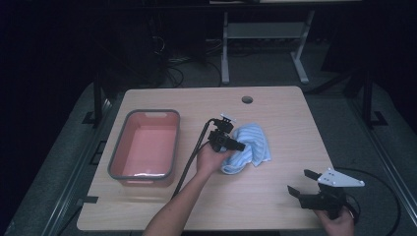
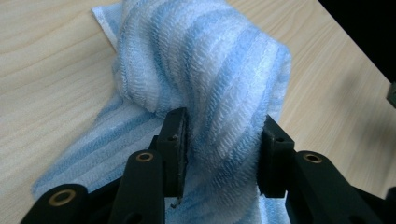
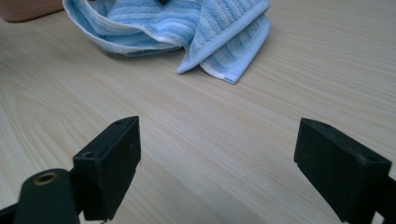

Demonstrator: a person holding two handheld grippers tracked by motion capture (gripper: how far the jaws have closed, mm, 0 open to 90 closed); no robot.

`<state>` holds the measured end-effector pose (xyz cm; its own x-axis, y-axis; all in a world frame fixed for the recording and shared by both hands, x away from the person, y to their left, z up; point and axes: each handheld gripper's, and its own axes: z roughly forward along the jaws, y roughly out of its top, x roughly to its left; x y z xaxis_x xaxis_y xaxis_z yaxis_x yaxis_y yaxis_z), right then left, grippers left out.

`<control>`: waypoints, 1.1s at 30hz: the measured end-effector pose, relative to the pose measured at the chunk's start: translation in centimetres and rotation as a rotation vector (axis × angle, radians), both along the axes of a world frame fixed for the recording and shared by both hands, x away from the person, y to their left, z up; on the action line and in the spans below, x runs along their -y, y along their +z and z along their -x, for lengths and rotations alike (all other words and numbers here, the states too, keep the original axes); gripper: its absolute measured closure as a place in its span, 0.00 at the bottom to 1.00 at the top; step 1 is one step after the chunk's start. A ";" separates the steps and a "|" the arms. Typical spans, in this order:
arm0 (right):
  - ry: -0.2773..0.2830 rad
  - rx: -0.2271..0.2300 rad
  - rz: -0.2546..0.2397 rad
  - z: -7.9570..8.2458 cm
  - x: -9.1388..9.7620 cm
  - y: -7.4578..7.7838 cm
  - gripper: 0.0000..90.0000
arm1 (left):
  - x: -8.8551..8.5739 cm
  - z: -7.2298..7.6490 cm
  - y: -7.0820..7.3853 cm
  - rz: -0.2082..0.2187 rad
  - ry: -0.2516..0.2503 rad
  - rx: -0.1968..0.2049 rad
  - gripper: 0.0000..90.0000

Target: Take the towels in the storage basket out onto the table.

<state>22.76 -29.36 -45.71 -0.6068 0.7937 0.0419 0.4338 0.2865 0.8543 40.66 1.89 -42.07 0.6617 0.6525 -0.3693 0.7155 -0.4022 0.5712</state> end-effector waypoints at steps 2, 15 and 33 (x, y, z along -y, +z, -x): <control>0.000 -0.001 0.001 0.0 -0.1 0.0 0.16 | 0.0 0.0 0.0 0.011 -0.001 -0.004 0.64; -0.008 -0.003 0.001 0.0 0.0 -0.1 0.16 | -0.3 0.4 0.2 0.016 -0.009 -0.004 0.53; -0.012 -0.007 0.005 -0.2 0.1 -0.2 0.16 | -2.2 1.2 1.0 0.049 -0.003 0.021 0.42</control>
